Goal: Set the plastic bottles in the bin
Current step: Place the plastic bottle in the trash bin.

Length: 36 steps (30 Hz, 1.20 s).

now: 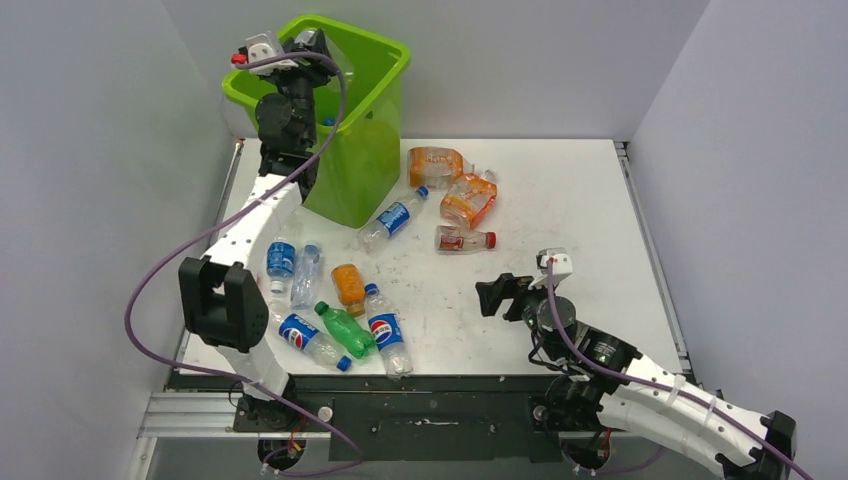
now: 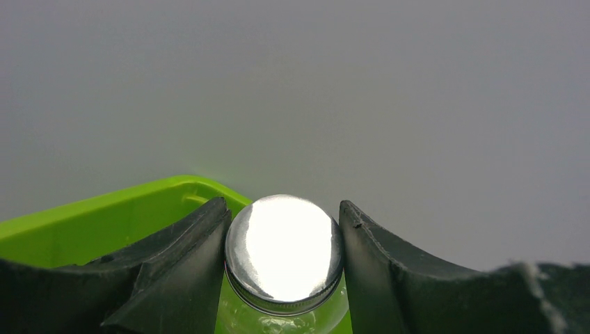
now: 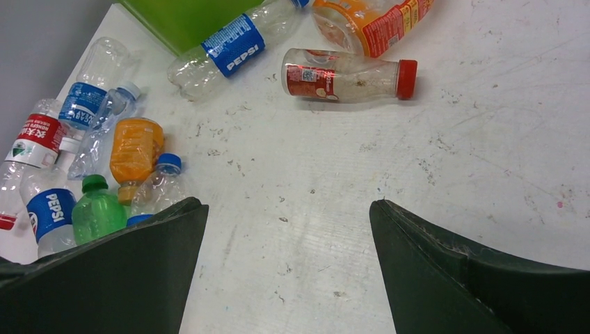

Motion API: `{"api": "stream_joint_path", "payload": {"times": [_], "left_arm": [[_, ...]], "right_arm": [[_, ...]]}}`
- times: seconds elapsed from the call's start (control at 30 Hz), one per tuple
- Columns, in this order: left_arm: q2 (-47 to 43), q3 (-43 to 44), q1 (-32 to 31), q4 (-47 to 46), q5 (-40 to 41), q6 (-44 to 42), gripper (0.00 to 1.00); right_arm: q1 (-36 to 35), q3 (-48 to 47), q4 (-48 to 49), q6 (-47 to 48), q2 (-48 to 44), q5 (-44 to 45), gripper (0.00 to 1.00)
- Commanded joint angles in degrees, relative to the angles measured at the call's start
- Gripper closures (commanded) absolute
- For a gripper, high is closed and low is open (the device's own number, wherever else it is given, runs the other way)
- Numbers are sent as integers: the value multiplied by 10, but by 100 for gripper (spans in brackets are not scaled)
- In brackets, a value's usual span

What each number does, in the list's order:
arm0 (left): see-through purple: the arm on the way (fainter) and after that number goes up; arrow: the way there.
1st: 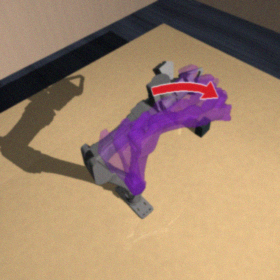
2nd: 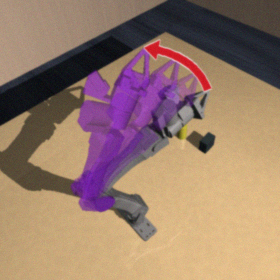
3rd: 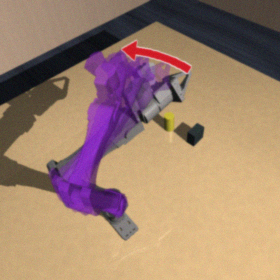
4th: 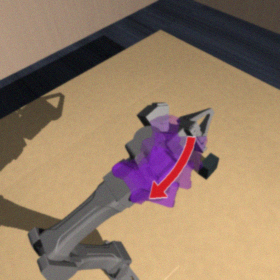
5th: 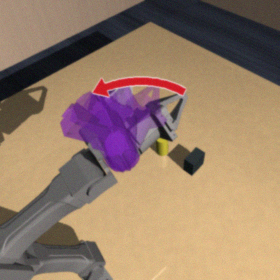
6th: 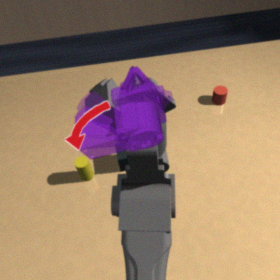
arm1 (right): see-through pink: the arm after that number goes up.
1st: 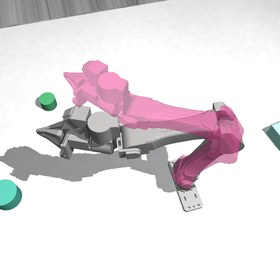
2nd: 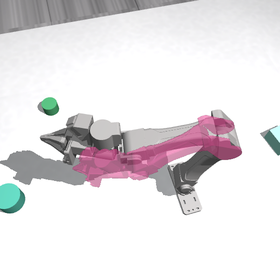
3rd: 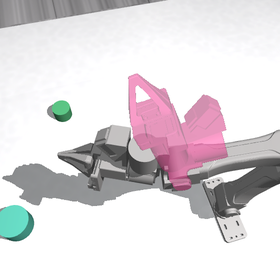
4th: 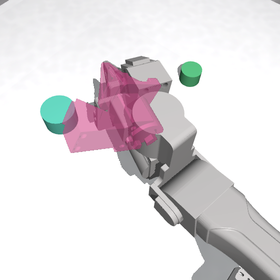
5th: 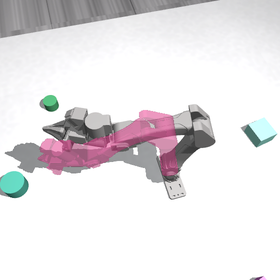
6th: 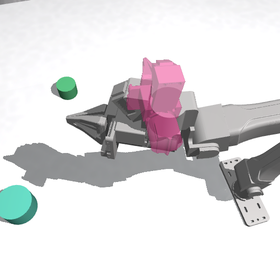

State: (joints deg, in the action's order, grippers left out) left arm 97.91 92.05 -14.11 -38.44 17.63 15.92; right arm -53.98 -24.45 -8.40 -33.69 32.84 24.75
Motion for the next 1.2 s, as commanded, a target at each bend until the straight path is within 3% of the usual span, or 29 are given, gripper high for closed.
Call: {"api": "stream_joint_path", "payload": {"times": [0.0,0.43,0.57,0.7,0.8,0.83,0.9,1.17], "left_arm": [[29,43,6,-72,-7,-19,100],[108,100,6,-101,-18,5,97],[96,108,0,-107,-43,2,61],[82,120,-10,-107,-62,6,46],[63,124,-26,-97,-75,-19,17],[57,124,-34,-93,-73,-41,0],[42,119,-52,-87,-67,-77,4],[-49,59,-127,-99,-35,-142,4]], "right_arm": [[3,6,9,-21,-1,18,10],[4,60,63,-1,44,23,10],[5,66,79,10,57,21,10],[6,59,92,16,65,23,11],[7,50,57,10,53,26,10],[6,48,47,6,41,26,10],[6,45,28,-5,15,22,10],[7,21,-48,-56,-61,19,10]]}}
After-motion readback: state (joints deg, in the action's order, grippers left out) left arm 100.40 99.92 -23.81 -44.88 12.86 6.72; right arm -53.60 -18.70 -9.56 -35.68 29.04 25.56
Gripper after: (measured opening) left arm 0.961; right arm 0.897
